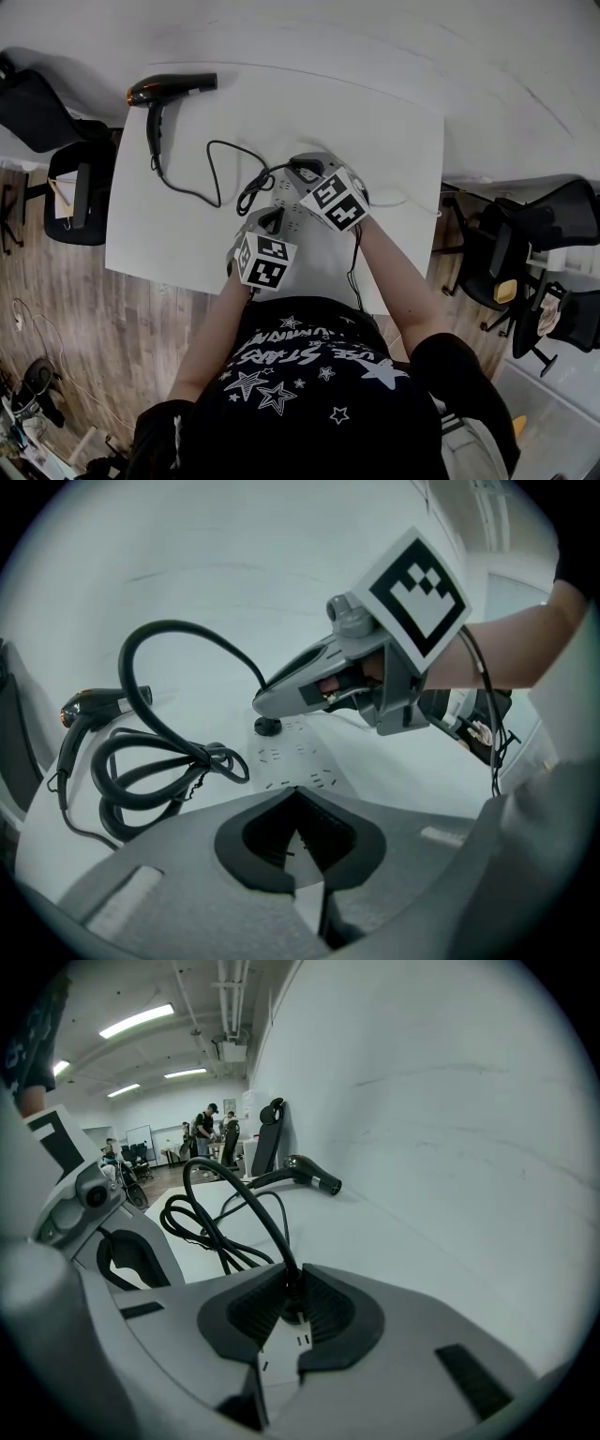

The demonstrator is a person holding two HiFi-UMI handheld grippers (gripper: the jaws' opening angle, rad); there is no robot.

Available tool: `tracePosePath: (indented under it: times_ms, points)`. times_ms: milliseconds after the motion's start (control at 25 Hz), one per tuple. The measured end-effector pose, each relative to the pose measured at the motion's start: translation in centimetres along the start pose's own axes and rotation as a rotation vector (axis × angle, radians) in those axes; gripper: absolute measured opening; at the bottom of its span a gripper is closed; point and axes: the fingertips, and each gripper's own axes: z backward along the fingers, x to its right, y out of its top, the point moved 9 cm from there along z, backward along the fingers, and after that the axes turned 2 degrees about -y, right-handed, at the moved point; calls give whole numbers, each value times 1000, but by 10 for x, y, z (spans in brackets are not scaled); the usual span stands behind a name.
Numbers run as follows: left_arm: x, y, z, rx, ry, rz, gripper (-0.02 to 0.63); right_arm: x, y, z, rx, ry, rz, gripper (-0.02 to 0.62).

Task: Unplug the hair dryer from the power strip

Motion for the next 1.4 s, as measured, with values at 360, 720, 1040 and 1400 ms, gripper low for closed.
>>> tracePosePath:
  times_ms: [360, 720, 1040, 1400]
  points:
    - [-1, -2, 1, 18, -10, 33, 8, 11, 0, -1, -2, 32, -82, 58]
    - [-1, -2, 1, 20, -15, 46, 8, 12, 25, 15, 110, -15, -27, 54]
    - [-4, -4, 0, 23, -25, 53, 8, 22, 42, 25, 111, -38, -1, 55]
    - [-3, -4, 0, 17, -21, 17, 8, 19, 52, 46, 148, -85, 10, 54]
